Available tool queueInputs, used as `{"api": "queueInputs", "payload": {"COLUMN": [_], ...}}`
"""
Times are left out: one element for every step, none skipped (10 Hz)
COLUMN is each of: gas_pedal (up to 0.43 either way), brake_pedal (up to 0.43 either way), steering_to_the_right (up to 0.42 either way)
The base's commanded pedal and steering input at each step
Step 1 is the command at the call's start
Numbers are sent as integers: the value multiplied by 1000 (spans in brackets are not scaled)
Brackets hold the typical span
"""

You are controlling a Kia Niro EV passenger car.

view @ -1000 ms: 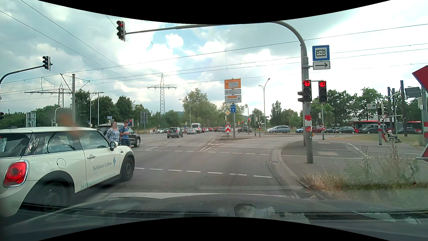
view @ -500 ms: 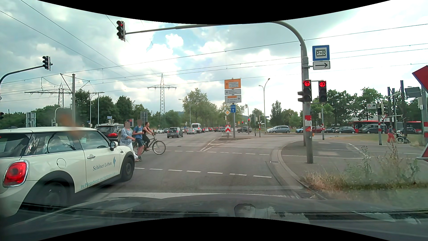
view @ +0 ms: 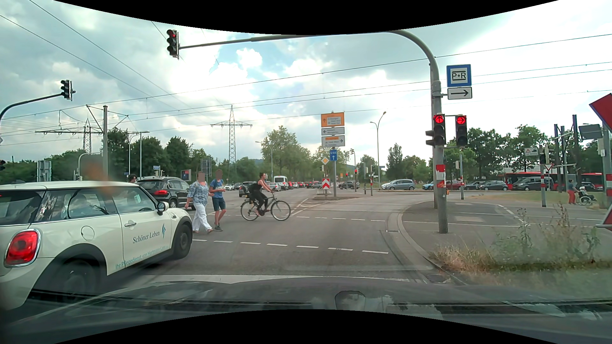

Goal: Follow the waypoints while adhering to traffic rules and regulations

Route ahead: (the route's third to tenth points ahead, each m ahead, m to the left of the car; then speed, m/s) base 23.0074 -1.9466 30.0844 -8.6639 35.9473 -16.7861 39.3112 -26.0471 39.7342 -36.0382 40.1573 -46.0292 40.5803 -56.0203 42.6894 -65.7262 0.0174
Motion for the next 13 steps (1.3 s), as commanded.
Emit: {"api": "queueInputs", "payload": {"gas_pedal": [0, 0, 0, 0, 0, 0, 0, 0, 0, 0, 0, 0, 0], "brake_pedal": [256, 256, 256, 256, 256, 256, 256, 256, 256, 256, 256, 256, 256], "steering_to_the_right": [5, 5, 4, 4, 5, 5, 5, 4, 5, 4, 5, 4, 4]}}
